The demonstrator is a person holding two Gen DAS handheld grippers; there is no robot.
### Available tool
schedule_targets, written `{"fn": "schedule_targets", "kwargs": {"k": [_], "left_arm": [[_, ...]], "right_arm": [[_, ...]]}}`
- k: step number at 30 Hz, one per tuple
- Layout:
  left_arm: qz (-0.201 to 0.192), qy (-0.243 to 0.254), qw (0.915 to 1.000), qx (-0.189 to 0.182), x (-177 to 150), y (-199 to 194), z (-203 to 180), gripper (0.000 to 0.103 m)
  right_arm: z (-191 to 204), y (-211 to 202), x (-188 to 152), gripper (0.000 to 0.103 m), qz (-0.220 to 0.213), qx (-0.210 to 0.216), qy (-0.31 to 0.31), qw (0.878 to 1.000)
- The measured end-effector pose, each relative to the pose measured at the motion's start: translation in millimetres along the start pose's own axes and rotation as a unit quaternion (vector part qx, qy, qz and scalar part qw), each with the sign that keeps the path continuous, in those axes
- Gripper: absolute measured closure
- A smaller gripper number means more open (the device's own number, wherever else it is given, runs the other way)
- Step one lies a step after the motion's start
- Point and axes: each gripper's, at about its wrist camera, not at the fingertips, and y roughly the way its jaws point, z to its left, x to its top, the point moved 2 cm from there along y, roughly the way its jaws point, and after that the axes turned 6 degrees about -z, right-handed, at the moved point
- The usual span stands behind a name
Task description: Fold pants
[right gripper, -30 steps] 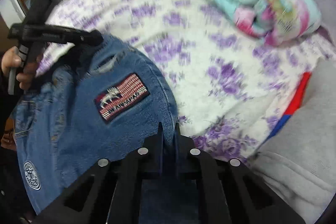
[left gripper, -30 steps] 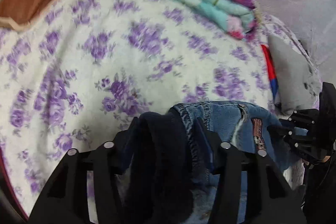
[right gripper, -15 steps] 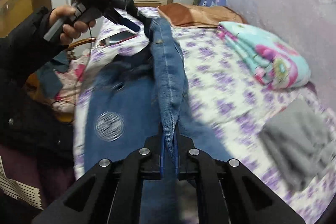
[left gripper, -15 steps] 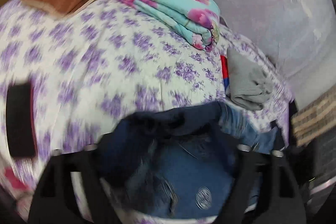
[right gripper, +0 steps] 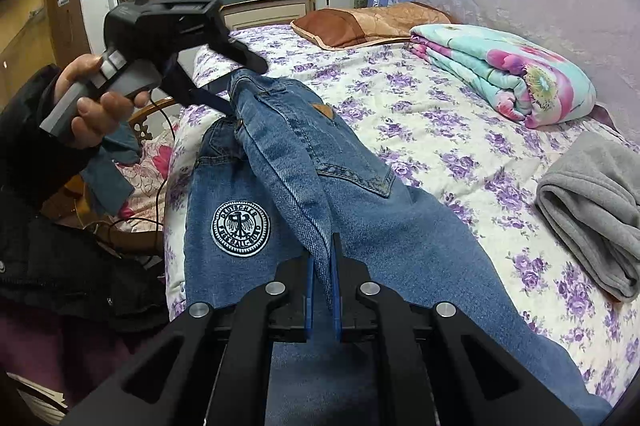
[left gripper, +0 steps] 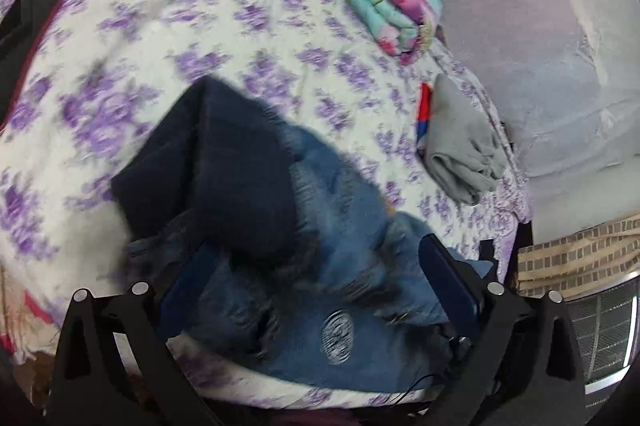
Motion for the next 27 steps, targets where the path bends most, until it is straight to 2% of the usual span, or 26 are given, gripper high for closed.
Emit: {"fn": "schedule_targets", "kwargs": {"k": [2,3,4,7,11,13,16,17,19,23,25,27], "left_arm": [[-0.025,0.03,0.9992,0.005,8.7,-2.9,-8.4,0.038],[-0.028,0.048,0.9984,0.002,14.6,-3.6,-12.8,0.065],[-0.024,0.052,0.9984,-0.004,17.0,-4.0,-14.2,0.074],[-0.032,0.067,0.9973,-0.001,13.4,-15.1,-19.6,0.078],[-0.055,0.106,0.9929,0.007,-22.0,-47.1,-26.3,0.078],[-0.071,0.113,0.991,0.01,-36.1,-63.3,-17.1,0.078],[-0.068,0.105,0.9913,0.041,-45.5,-50.5,14.2,0.078],[-0.058,0.09,0.9925,0.06,-47.1,-35.3,34.6,0.078],[-0.046,0.06,0.9949,0.068,-51.5,-17.7,60.8,0.079],[-0.069,0.093,0.9902,0.078,-58.4,-27.5,50.5,0.078],[-0.06,0.09,0.9906,0.085,-59.6,-24.3,54.0,0.077],[-0.063,0.1,0.9887,0.092,-61.1,-30.8,47.9,0.076]], "right_arm": [[3.3,0.2,-2.3,0.095,0.003,-0.004,-0.009,1.0],[5.0,-0.8,-2.7,0.095,0.001,-0.009,-0.015,1.0],[4.6,-2.3,-1.8,0.095,-0.002,-0.011,-0.016,1.0],[5.4,-11.6,-1.2,0.095,-0.015,-0.012,-0.016,1.0],[20.4,-23.3,-13.5,0.095,-0.019,0.003,-0.027,0.999],[32.5,-27.1,-21.7,0.095,-0.026,0.018,-0.028,0.999],[51.4,-10.8,-36.2,0.094,-0.011,0.03,-0.039,0.999],[56.9,-0.3,-42.1,0.094,0.001,0.028,-0.043,0.999],[64.7,17.1,-50.1,0.094,0.019,0.026,-0.044,0.999],[70.1,14.8,-50.8,0.094,0.018,0.025,-0.05,0.998],[64.2,18.6,-54.0,0.089,0.029,0.027,-0.034,0.999],[61.2,19.2,-56.5,0.069,0.03,0.019,-0.024,0.999]]}}
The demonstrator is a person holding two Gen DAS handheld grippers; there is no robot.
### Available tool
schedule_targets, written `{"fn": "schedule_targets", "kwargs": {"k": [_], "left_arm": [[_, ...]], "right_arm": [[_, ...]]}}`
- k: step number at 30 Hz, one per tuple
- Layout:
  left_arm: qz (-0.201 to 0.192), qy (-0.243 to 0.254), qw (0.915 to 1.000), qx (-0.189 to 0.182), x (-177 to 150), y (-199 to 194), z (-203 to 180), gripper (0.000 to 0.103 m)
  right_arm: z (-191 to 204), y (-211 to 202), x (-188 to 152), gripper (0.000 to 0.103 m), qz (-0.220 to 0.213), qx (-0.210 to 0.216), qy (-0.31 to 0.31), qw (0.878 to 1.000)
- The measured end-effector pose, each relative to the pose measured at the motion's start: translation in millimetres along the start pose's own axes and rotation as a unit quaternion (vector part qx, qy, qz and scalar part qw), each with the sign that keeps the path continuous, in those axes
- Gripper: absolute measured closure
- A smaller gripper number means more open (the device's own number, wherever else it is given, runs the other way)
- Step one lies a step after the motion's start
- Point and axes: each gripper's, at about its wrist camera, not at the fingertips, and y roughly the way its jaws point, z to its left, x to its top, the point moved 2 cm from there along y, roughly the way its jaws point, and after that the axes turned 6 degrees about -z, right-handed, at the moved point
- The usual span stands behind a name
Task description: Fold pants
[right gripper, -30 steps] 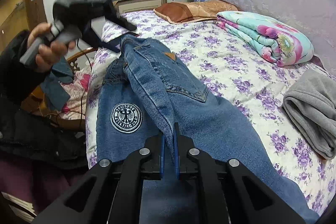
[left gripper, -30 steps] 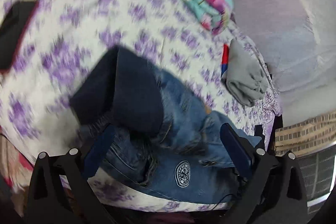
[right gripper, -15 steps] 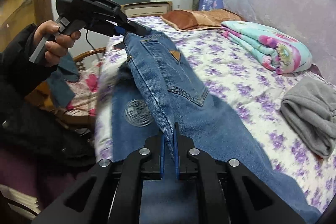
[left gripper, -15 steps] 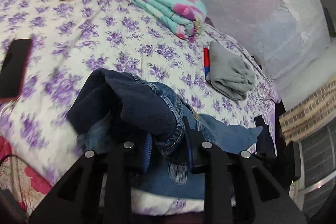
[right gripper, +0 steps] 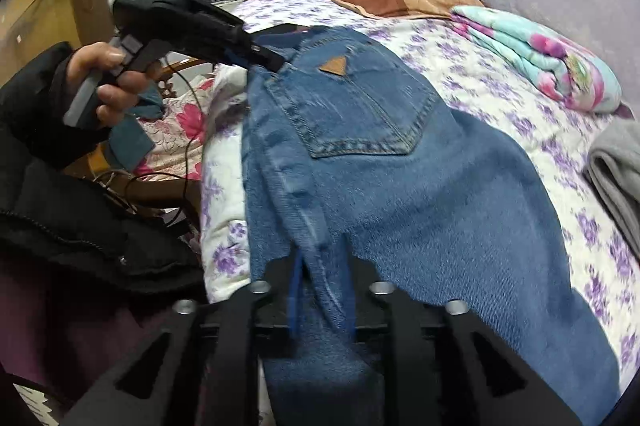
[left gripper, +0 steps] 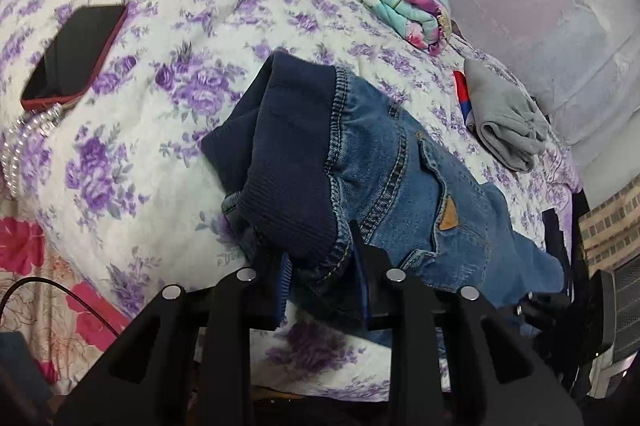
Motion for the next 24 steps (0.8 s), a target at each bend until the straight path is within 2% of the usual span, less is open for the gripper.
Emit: {"fn": "schedule_targets", "kwargs": {"k": [1,2,3,5,6,7,8,9,10,12,14,15,16,17,18,20,21,23,24], "left_arm": [[-0.005,0.011,0.9999,0.011,0.5,-6.6,-5.0,0.071],[-0.011,0.02,0.9994,0.025,0.5,-12.5,-8.9,0.067],[-0.024,0.033,0.9985,0.037,1.2,-24.6,-16.6,0.059],[-0.053,0.065,0.9954,0.045,1.6,-49.0,-35.2,0.056],[-0.066,0.085,0.9931,0.047,1.0,-60.4,-46.9,0.055],[-0.079,0.102,0.9908,0.039,-1.0,-71.4,-59.6,0.049],[-0.088,0.123,0.9884,0.01,-5.2,-82.9,-76.3,0.044],[-0.087,0.137,0.9866,-0.016,-9.0,-87.0,-87.8,0.038],[-0.078,0.151,0.9845,-0.041,-13.9,-86.7,-100.6,0.037],[-0.032,0.168,0.979,-0.11,-29.7,-69.2,-128.2,0.037],[0.02,0.188,0.9702,-0.151,-50.2,-40.7,-153.3,0.037],[0.045,0.195,0.9665,-0.161,-60.6,-25.2,-163.6,0.038],[0.064,0.202,0.9626,-0.169,-68.7,-14.3,-171.3,0.038],[0.085,0.213,0.9572,-0.177,-78.8,-0.2,-182.3,0.038],[0.095,0.227,0.9532,-0.176,-86.8,9.0,-190.9,0.038],[0.09,0.264,0.9472,-0.157,-101.6,20.8,-204.9,0.038],[0.077,0.285,0.9463,-0.131,-107.6,27.5,-209.6,0.038],[0.067,0.32,0.94,-0.096,-118.1,39.2,-216.6,0.037],[0.068,0.335,0.9366,-0.078,-123.3,48.7,-218.3,0.037]], "right_arm": [[-0.8,-4.2,-0.2,0.062,-0.005,-0.013,0.004,1.0],[-1.1,-8.8,-0.4,0.048,-0.012,-0.024,0.006,1.0],[-2.2,-21.1,-0.2,0.044,-0.031,-0.038,0.012,0.999],[-5.7,-44.6,-0.2,0.043,-0.056,-0.049,0.031,0.997],[-7.2,-59.8,-2.6,0.039,-0.07,-0.057,0.043,0.995],[-9.8,-81.4,-7.6,0.035,-0.087,-0.074,0.06,0.992],[-13.7,-103.7,-14.9,0.029,-0.107,-0.087,0.081,0.987],[-19.2,-123.7,-23.3,0.023,-0.124,-0.097,0.105,0.982],[-29.1,-149.8,-37.7,0.021,-0.142,-0.114,0.147,0.972],[-50.3,-187.8,-67.6,0.02,-0.16,-0.149,0.227,0.949],[-72.9,-219.9,-105.6,0.02,-0.167,-0.19,0.31,0.917],[-83.9,-233.3,-125.3,0.02,-0.169,-0.215,0.349,0.896],[-96.7,-247.3,-148.9,0.02,-0.169,-0.243,0.399,0.868],[-107.2,-256.9,-168.7,0.02,-0.177,-0.249,0.441,0.844],[-121.1,-265.9,-189.7,0.02,-0.19,-0.246,0.49,0.815],[-138.9,-269.4,-209.9,0.022,-0.201,-0.234,0.535,0.786],[-150.7,-266.5,-220.1,0.024,-0.197,-0.228,0.566,0.768],[-166.7,-252.2,-229.6,0.024,-0.175,-0.214,0.602,0.749],[-172.4,-246.0,-231.2,0.03,-0.165,-0.215,0.607,0.747]]}}
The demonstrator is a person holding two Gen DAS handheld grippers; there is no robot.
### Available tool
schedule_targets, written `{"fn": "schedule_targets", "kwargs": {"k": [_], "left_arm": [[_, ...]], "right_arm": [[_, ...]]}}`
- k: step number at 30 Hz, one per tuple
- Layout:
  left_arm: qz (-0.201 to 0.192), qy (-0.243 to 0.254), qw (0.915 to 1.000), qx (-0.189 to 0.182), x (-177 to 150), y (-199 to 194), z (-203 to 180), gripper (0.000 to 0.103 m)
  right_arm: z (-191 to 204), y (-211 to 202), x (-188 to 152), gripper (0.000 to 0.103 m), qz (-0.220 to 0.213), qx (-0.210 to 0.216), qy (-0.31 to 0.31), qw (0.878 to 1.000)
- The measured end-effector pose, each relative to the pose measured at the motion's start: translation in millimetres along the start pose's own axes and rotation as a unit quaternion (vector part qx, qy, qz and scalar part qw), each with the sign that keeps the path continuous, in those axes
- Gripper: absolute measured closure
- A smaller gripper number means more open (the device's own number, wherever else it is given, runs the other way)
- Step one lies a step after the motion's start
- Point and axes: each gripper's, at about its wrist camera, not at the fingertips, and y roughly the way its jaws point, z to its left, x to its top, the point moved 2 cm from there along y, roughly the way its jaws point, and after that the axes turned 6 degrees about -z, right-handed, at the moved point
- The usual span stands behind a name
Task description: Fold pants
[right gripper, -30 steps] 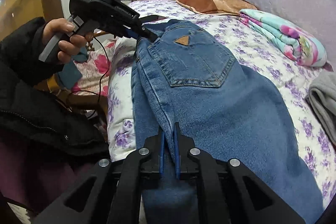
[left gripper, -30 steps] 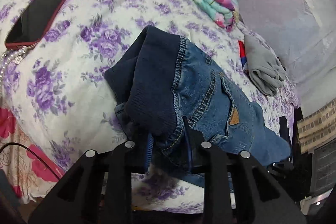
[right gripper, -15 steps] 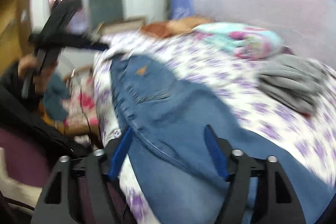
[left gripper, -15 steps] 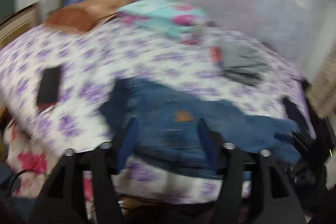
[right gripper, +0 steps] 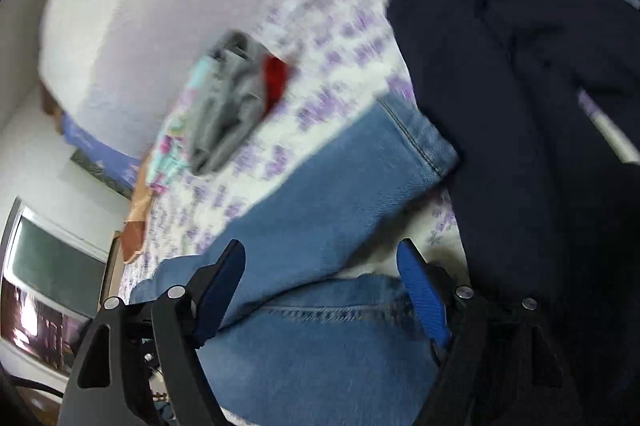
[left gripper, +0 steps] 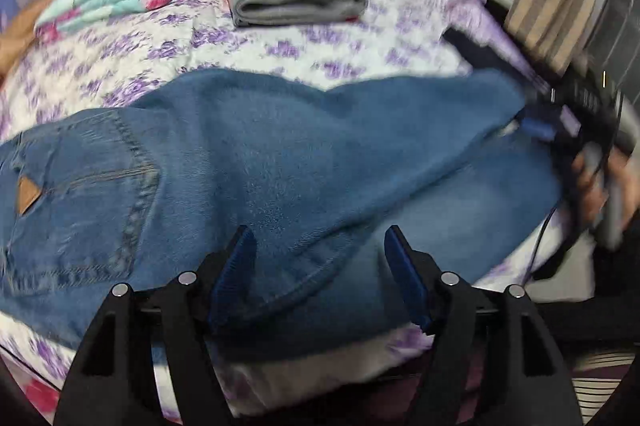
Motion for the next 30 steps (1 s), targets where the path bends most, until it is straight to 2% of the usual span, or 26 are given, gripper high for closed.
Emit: {"fn": "schedule_targets", "kwargs": {"k": [1,2,3,5,6,7,10,13,15,17,20,23,24,25,26,28,29,30], "left_arm": [[0.006,0.01,0.9998,0.017,-1.0,10.1,-1.2,0.037],[0.006,0.015,0.9995,0.028,-1.9,14.2,-1.1,0.037],[-0.002,0.019,0.9991,0.039,-2.9,16.2,0.1,0.037],[-0.015,0.008,0.9988,0.046,-1.9,15.4,5.1,0.048],[-0.015,0.004,0.999,0.041,-0.4,15.9,6.6,0.066],[-0.011,-0.002,0.9993,0.035,1.4,14.5,8.2,0.076],[-0.005,-0.011,0.9997,0.023,5.2,7.5,13.9,0.087],[-0.002,-0.011,0.9999,0.004,0.9,-18.4,11.4,0.087],[-0.002,-0.006,1.0,-0.007,-6.5,-36.6,10.3,0.087],[0.012,-0.008,0.9997,-0.018,-14.0,-39.8,13.0,0.087],[0.034,-0.022,0.9986,-0.034,-24.5,-29.9,22.7,0.083],[0.037,-0.04,0.9968,-0.059,-23.0,-31.5,28.4,0.082],[0.032,-0.041,0.9965,-0.066,-20.0,-36.5,29.5,0.077],[0.019,-0.044,0.9961,-0.073,-14.7,-45.0,31.4,0.067],[0.004,-0.047,0.9963,-0.071,-9.4,-53.1,34.5,0.061],[-0.018,-0.053,0.9967,-0.058,-1.4,-61.9,43.6,0.04],[-0.023,-0.058,0.9966,-0.052,1.8,-60.8,50.8,0.037],[-0.012,-0.067,0.9969,-0.039,1.2,-50.8,60.2,0.037]], "right_arm": [[-4.0,12.4,4.0,0.038,0.002,-0.016,0.003,1.0],[-4.0,18.3,6.8,0.073,0.0,-0.019,0.002,1.0],[-3.8,24.5,10.6,0.095,-0.002,-0.013,-0.006,1.0],[3.8,27.6,16.4,0.095,-0.019,0.008,-0.022,1.0],[8.9,22.5,17.3,0.095,-0.029,0.015,-0.029,0.999],[21.7,12.1,17.7,0.095,-0.045,0.028,-0.051,0.997],[56.7,-30.2,12.8,0.095,-0.073,0.072,-0.089,0.991],[72.5,-71.3,-5.7,0.095,-0.083,0.082,-0.11,0.987],[69.1,-85.8,-22.7,0.095,-0.076,0.072,-0.118,0.987],[45.4,-86.6,-45.8,0.095,-0.05,0.047,-0.102,0.992],[-2.4,-60.7,-79.4,0.095,-0.007,0.008,-0.051,0.999],[-22.8,-50.8,-98.8,0.095,-0.012,0.018,-0.032,0.999],[-23.6,-51.6,-99.6,0.095,-0.018,0.025,-0.031,0.999],[-23.2,-52.1,-99.8,0.095,-0.019,0.027,-0.032,0.999],[-22.9,-52.5,-99.8,0.095,-0.019,0.028,-0.034,0.999],[-22.9,-51.7,-99.6,0.095,-0.016,0.028,-0.036,0.999],[-23.4,-50.7,-99.7,0.095,-0.015,0.028,-0.035,0.999],[-24.1,-49.8,-99.6,0.095,-0.015,0.029,-0.034,0.999]]}}
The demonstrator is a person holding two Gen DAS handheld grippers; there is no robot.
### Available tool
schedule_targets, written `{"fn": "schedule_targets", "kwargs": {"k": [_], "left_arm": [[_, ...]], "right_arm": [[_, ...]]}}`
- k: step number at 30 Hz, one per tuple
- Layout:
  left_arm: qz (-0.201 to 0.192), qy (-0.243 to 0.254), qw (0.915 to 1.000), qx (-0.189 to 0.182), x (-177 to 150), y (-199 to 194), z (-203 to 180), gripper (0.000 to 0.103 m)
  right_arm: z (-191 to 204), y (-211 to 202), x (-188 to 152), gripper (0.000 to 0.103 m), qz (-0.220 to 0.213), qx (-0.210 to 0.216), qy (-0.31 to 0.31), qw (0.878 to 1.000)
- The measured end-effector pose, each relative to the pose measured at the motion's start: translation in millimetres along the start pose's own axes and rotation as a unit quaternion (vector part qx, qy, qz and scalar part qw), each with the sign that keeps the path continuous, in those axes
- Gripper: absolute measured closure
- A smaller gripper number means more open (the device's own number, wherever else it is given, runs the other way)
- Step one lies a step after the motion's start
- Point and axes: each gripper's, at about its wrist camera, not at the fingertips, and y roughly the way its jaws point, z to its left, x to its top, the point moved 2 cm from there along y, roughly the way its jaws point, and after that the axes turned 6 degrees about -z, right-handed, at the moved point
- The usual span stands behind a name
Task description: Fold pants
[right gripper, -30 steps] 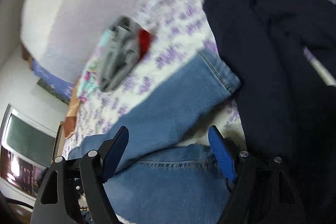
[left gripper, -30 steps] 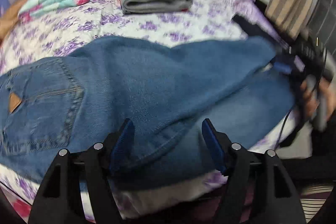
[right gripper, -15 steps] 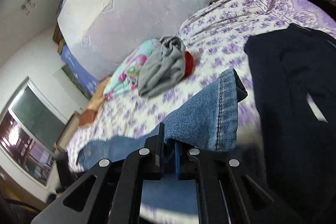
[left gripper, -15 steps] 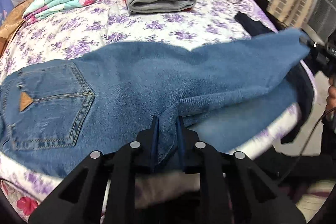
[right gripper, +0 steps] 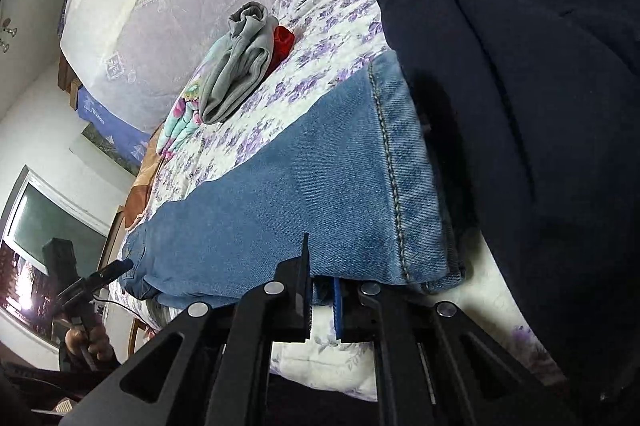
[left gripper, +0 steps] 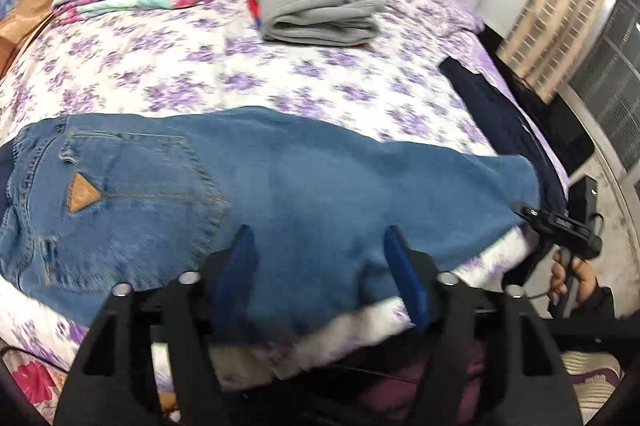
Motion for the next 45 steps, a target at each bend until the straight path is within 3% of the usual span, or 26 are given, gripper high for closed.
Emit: {"fn": "schedule_targets", "kwargs": {"k": [2,4,5,8,9,11,13,14,16,17,20,22,25,27,28,30,31,34,36,38,40,43,45], "left_arm": [[0.038,-0.028,0.9988,0.013,-9.3,22.0,18.9,0.04],[0.047,-0.012,0.9983,0.034,-16.4,26.3,23.0,0.063],[0.051,0.008,0.9975,0.049,-19.3,22.0,22.3,0.067],[0.066,0.005,0.9964,0.052,-27.6,9.9,37.7,0.089],[0.069,-0.005,0.9963,0.05,-31.4,8.6,47.1,0.101],[0.071,-0.038,0.9965,0.023,-36.1,4.6,63.7,0.1],[0.06,-0.044,0.9971,0.019,-36.9,-0.6,63.6,0.102],[0.051,-0.039,0.9978,0.018,-36.5,-4.2,58.3,0.099],[0.03,-0.031,0.999,-0.011,-33.5,-14.0,41.8,0.062],[0.017,-0.028,0.9991,-0.027,-31.1,-18.6,34.7,0.056],[-0.023,0.003,0.9965,-0.08,-19.8,-28.9,-2.7,0.05],[-0.028,0.02,0.9943,-0.101,-11.0,-20.6,-24.5,0.039],[-0.003,0.018,0.9942,-0.106,-4.5,11.9,-39.6,0.037],[0.069,0.002,0.9958,-0.061,-15.3,53.4,-28.8,0.039],[0.08,-0.006,0.9949,-0.06,-21.0,61.1,-23.3,0.041],[0.07,0.018,0.9958,-0.057,-30.7,55.1,-20.1,0.045],[0.07,0.021,0.9959,-0.053,-33.5,51.8,-18.8,0.048],[0.069,-0.016,0.9951,-0.068,-38.9,38.2,4.9,0.06],[0.046,-0.034,0.9962,-0.066,-34.0,21.9,17.2,0.061],[-0.001,-0.043,0.9974,-0.058,-29.8,-8.2,30.8,0.048],[-0.06,-0.071,0.9948,-0.039,-26.5,-40.5,50.1,0.025],[-0.144,-0.147,0.9784,0.022,-28.0,-87.5,97.9,0.017],[-0.149,-0.219,0.9629,0.052,-32.2,-97.5,136.5,0.016]], "right_arm": [[-1.6,1.9,1.3,0.095,0.001,0.002,0.005,1.0],[-2.6,-2.2,3.0,0.095,-0.001,0.005,0.005,1.0],[-2.6,-4.6,5.2,0.095,-0.004,0.006,0.005,1.0],[-2.7,-7.0,10.2,0.094,-0.004,0.001,-0.004,1.0],[-6.9,-1.2,7.5,0.095,0.009,-0.007,-0.002,1.0],[-14.0,6.2,3.8,0.095,0.023,-0.002,0.0,1.0],[-16.7,2.0,5.0,0.094,0.026,0.012,0.01,1.0],[-15.8,-1.4,5.3,0.089,0.029,0.014,0.012,0.999],[-7.4,-12.6,4.3,0.077,0.032,0.015,0.0,0.999],[-1.5,-16.5,3.2,0.071,0.034,0.014,-0.012,0.999],[30.8,-33.2,-1.3,0.071,0.043,0.031,-0.073,0.996],[54.2,-46.2,3.6,0.071,0.022,0.06,-0.101,0.993],[72.9,-51.2,19.6,0.07,-0.019,0.066,-0.121,0.99],[65.4,-35.6,25.3,0.065,-0.014,0.039,-0.102,0.994],[54.1,-22.2,24.3,0.065,0.005,0.005,-0.09,0.996],[23.1,3.1,13.6,0.072,0.061,-0.044,-0.047,0.996],[5.8,8.3,5.8,0.075,0.073,-0.028,-0.02,0.997],[10.4,-1.4,6.3,0.075,0.057,-0.015,-0.043,0.997],[17.5,-5.3,11.8,0.068,0.043,-0.005,-0.045,0.998],[31.9,-7.8,18.4,0.066,0.031,0.016,-0.062,0.997],[48.9,-16.0,21.2,0.063,0.017,0.037,-0.086,0.995],[68.1,-9.3,25.6,0.06,0.018,0.058,-0.108,0.992],[72.1,-0.3,25.8,0.06,0.029,0.06,-0.113,0.991]]}}
